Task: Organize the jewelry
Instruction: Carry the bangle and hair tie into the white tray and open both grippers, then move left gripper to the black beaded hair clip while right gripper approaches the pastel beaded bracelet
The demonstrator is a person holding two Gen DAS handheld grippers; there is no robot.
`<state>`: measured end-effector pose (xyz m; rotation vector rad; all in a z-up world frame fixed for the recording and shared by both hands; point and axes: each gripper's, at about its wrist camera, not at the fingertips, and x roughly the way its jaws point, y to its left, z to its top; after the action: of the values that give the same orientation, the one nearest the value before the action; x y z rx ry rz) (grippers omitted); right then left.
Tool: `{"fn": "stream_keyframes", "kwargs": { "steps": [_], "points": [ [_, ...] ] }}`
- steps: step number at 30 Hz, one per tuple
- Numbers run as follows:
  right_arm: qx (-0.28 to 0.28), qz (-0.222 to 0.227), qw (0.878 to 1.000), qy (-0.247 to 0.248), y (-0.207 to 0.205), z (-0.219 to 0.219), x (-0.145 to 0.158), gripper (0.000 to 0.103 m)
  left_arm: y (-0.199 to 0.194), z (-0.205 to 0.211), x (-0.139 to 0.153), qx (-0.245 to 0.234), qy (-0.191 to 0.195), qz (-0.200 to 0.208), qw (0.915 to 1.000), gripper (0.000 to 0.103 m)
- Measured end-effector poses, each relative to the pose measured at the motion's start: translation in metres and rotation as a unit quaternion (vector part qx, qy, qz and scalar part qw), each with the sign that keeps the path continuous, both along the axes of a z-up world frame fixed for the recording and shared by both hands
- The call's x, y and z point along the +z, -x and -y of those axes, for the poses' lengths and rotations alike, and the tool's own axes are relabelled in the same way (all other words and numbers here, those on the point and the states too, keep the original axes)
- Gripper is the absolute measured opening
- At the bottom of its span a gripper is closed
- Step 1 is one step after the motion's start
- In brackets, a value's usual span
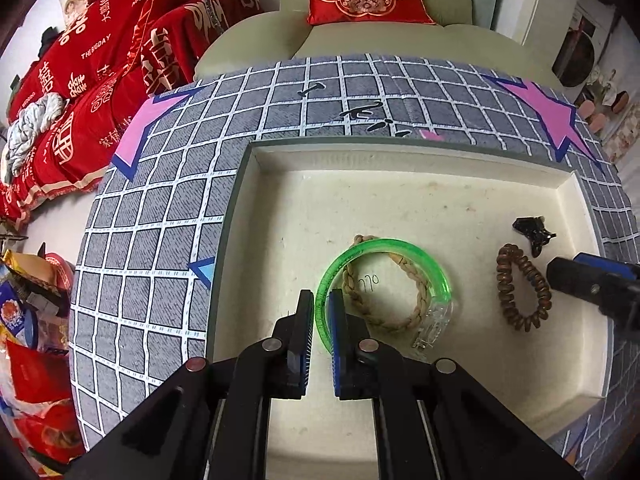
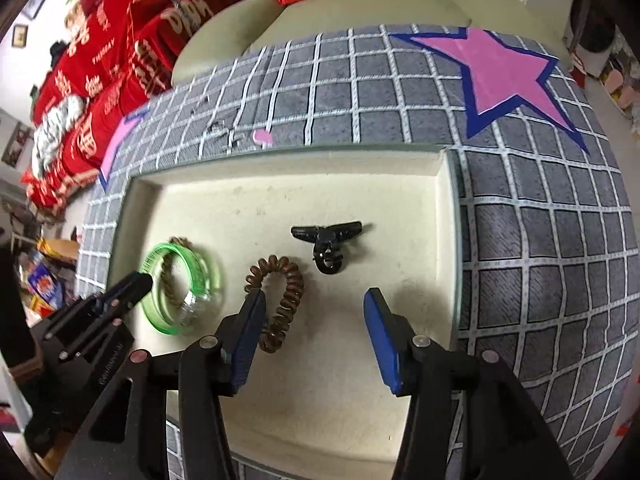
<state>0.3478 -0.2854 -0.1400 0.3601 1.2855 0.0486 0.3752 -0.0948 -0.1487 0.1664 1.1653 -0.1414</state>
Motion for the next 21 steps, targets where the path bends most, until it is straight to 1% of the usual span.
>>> {"fn": "stream_keyframes", "kwargs": {
  "steps": [1, 2, 3, 4, 6, 10, 13, 14, 15, 20, 21],
  "points": [
    [-0.002, 0.003, 1.000, -0.002, 0.001, 0.001, 0.003, 0.055, 0.000, -0.001, 0.001, 0.001, 0.003, 0.002, 1.0000, 0.072],
    [-0.004, 0.005, 1.000, -0.003, 0.003, 0.002, 0.006, 0.055, 0.001, -0.002, 0.004, 0.007, 0.003, 0.010, 0.9999, 0.103],
    [-0.005, 0.007, 1.000, -0.003, 0.004, 0.002, 0.008, 0.055, 0.005, -0.004, 0.011, 0.016, 0.001, 0.035, 0.9993, 0.103],
    [-0.007, 0.010, 1.000, -0.004, 0.005, 0.002, 0.011, 0.055, 0.007, -0.004, 0.016, 0.014, 0.002, 0.047, 0.9988, 0.103],
    [-0.010, 0.014, 1.000, -0.007, 0.007, 0.002, 0.015, 0.055, 0.007, -0.003, 0.022, 0.005, 0.007, 0.045, 0.9989, 0.103],
    [-0.021, 0.020, 1.000, -0.012, 0.013, 0.004, 0.022, 0.056, 0.010, -0.004, 0.032, 0.009, 0.007, 0.050, 0.9987, 0.103],
    [-0.024, 0.025, 0.999, -0.015, 0.019, 0.004, 0.028, 0.070, 0.015, -0.007, 0.038, 0.009, 0.015, 0.047, 0.9987, 0.103],
    [-0.024, 0.027, 0.999, -0.016, 0.020, 0.003, 0.030, 0.078, 0.017, -0.009, 0.040, 0.008, 0.017, 0.044, 0.9988, 0.103],
    [-0.025, 0.030, 0.999, -0.018, 0.023, 0.002, 0.033, 0.081, 0.020, -0.010, 0.042, 0.007, 0.020, 0.041, 0.9989, 0.103],
    [-0.032, 0.035, 0.998, -0.030, 0.037, 0.000, 0.041, 0.082, 0.040, -0.021, 0.048, 0.004, 0.031, 0.032, 0.9990, 0.103],
    [-0.035, 0.037, 0.998, -0.036, 0.041, 0.000, 0.043, 0.083, 0.044, -0.024, 0.049, 0.003, 0.030, 0.031, 0.9991, 0.103]
  ]
}}
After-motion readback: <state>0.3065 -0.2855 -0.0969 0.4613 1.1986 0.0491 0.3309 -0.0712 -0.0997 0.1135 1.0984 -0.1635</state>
